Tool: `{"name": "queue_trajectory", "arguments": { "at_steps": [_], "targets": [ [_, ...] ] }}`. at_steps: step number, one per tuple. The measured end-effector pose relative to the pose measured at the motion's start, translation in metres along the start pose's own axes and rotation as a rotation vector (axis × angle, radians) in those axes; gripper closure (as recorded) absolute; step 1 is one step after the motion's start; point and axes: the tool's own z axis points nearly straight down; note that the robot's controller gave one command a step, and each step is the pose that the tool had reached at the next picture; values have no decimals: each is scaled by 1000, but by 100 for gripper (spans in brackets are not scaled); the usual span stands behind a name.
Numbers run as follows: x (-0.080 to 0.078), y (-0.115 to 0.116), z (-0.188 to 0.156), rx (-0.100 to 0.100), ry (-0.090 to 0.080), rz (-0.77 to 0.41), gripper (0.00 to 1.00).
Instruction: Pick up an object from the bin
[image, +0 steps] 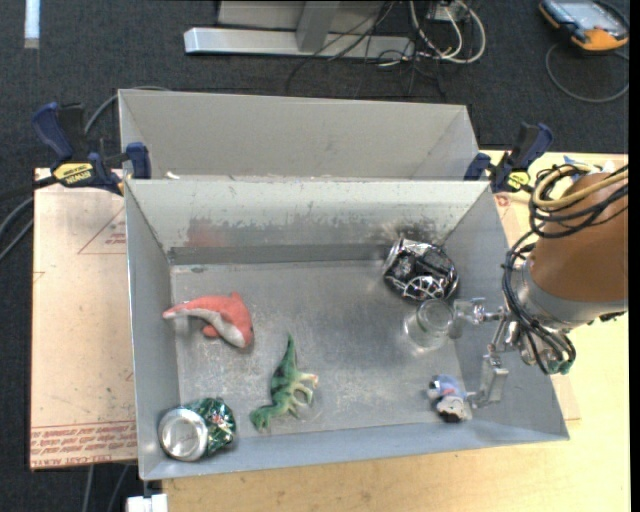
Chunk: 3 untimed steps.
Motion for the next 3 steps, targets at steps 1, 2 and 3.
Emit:
{"name": "queue_trajectory", "arguments": {
  "at_steps": [1, 2, 3],
  "targets": [
    [-2, 1, -4, 1, -8, -4, 0],
    [6, 6, 75, 1, -5, -135, 0],
    [4, -3, 99, 1, -9, -285, 100]
  ]
}}
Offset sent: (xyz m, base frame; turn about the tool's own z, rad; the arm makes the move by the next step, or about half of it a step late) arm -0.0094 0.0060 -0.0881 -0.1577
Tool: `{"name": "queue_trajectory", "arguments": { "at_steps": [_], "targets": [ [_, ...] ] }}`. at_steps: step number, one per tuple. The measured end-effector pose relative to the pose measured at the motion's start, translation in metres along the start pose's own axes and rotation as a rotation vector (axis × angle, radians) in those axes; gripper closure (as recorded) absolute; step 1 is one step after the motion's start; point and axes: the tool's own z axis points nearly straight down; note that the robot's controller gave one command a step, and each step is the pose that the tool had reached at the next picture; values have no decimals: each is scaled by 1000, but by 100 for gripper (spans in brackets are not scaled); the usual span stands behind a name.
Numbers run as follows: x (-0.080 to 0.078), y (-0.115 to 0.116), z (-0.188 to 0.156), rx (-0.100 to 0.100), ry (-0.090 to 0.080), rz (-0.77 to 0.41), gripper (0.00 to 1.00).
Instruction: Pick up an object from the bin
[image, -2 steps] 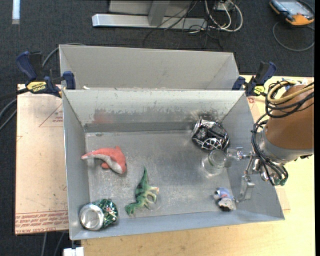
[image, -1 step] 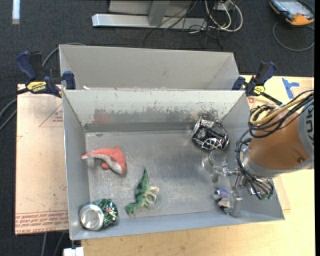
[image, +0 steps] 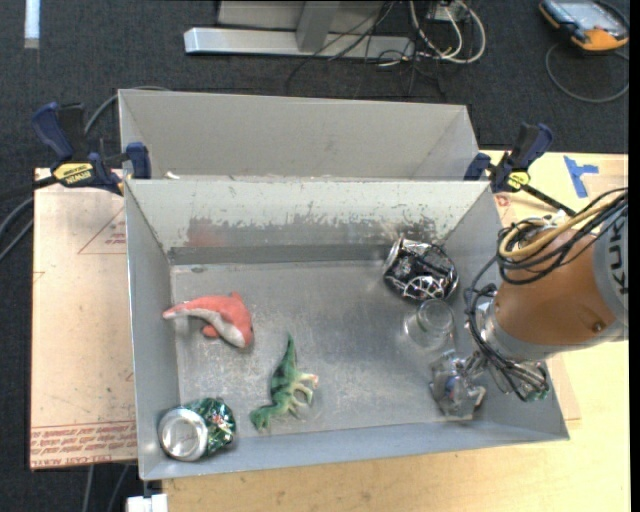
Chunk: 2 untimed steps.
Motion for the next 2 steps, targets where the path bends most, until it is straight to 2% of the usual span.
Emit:
{"name": "queue_trajectory", "arguments": {
  "at_steps": [1, 2],
  "targets": [
    [0, 0, 0, 0, 0, 0, 100],
    [4, -27, -7, 0, -3, -20, 100]
  ]
}}
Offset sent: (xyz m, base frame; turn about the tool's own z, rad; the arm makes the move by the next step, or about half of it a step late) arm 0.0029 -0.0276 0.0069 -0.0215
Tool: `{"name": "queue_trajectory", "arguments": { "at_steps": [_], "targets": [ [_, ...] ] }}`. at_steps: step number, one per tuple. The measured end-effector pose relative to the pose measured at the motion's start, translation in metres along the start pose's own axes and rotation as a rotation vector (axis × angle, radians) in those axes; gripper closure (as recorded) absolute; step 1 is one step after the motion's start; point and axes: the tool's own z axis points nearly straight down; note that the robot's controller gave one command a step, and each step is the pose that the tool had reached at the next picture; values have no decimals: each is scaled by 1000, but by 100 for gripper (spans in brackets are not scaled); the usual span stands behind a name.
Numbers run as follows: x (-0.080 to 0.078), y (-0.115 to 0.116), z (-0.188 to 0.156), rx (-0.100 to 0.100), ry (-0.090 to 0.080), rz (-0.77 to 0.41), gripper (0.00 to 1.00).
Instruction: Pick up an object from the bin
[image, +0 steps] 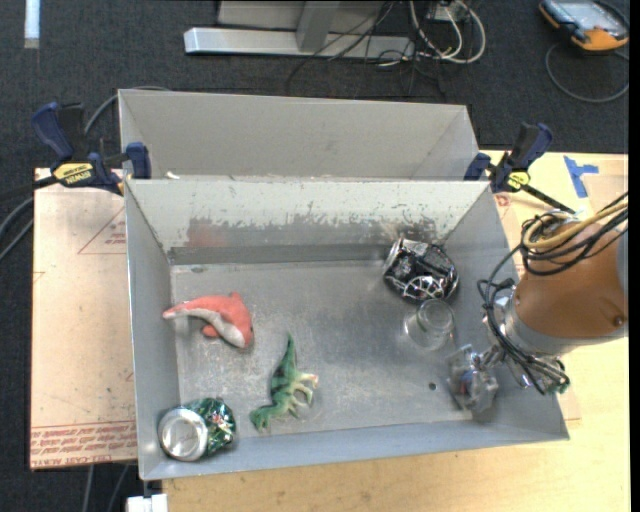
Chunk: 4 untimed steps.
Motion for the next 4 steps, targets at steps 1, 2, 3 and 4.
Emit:
{"name": "queue_trajectory", "arguments": {
  "at_steps": [1, 2, 3, 4],
  "targets": [
    [-1, 4, -19, 1, 0, -8, 100],
    [-8, -3, -31, 1, -4, -24, 100],
    [-7, -2, -32, -1, -1, -21, 100],
    [-71, -1, 3, 5, -15, -148, 100]
  ]
}}
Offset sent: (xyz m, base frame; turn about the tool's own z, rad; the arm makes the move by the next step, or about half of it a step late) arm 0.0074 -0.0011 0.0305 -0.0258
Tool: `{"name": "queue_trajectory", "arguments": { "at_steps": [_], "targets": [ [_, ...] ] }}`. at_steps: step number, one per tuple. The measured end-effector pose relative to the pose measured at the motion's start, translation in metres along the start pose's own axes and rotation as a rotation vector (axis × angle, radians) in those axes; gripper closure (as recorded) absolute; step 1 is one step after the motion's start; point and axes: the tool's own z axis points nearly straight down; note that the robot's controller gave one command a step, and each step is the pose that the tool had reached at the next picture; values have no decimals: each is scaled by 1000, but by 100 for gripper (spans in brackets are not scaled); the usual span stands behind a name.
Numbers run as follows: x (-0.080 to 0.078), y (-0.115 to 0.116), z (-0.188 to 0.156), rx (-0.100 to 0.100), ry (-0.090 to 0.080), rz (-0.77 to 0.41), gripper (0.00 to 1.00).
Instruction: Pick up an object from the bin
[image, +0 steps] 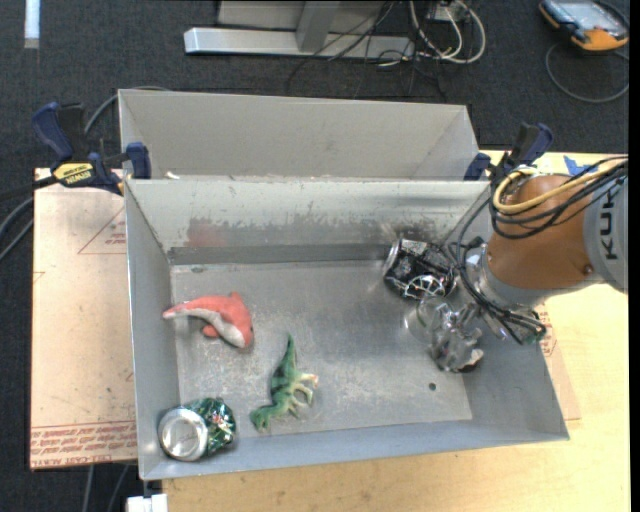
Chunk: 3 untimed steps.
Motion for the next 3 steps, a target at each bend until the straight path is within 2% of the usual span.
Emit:
{"name": "queue_trajectory", "arguments": {
  "at_steps": [1, 2, 3],
  "targets": [
    [69, 23, -96, -10, 15, 50, 100],
    [63, 19, -103, -3, 12, 49, 100],
    [52, 22, 11, -14, 14, -100, 100]
  ]
}}
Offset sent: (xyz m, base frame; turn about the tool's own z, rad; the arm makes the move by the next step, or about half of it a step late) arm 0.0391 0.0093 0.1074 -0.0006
